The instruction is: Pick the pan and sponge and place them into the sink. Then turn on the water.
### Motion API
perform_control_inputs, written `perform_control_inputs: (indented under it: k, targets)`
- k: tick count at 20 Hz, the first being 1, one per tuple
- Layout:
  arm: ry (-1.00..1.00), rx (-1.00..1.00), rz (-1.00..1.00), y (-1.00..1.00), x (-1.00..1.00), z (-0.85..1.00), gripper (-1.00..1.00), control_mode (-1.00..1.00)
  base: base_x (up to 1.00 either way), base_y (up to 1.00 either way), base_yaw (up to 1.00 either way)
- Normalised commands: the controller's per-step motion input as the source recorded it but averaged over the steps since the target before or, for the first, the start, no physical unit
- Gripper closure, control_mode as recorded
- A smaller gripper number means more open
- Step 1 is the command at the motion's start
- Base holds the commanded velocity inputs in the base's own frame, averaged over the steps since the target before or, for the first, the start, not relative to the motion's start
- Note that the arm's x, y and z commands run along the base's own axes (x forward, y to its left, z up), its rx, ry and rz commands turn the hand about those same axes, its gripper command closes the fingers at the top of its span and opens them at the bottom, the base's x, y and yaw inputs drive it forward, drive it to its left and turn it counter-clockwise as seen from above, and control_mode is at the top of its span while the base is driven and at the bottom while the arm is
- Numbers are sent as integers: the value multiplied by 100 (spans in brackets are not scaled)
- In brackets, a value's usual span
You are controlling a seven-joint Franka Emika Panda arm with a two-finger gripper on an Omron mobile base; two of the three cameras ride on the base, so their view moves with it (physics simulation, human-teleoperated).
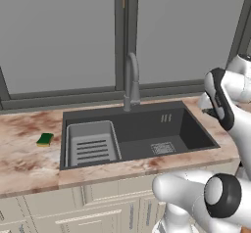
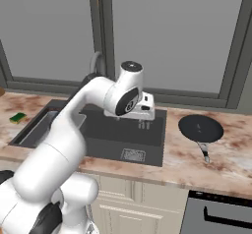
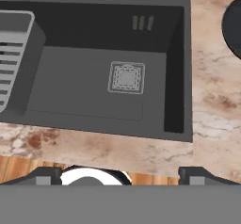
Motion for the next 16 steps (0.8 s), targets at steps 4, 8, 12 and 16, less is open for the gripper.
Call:
perform_control_inputs:
  k: [4, 8, 12, 16]
  targets:
    - [0, -2, 8, -56, -34, 0, -100, -100, 0, 0, 0]
    - [0, 1, 1, -50, -25, -4, -100, -100, 0, 0, 0]
    - [0, 1, 2, -66, -21, -22, -100, -100, 0, 0, 0]
    - [0, 1, 6, -88, -1, -23, -100, -100, 0, 0, 0]
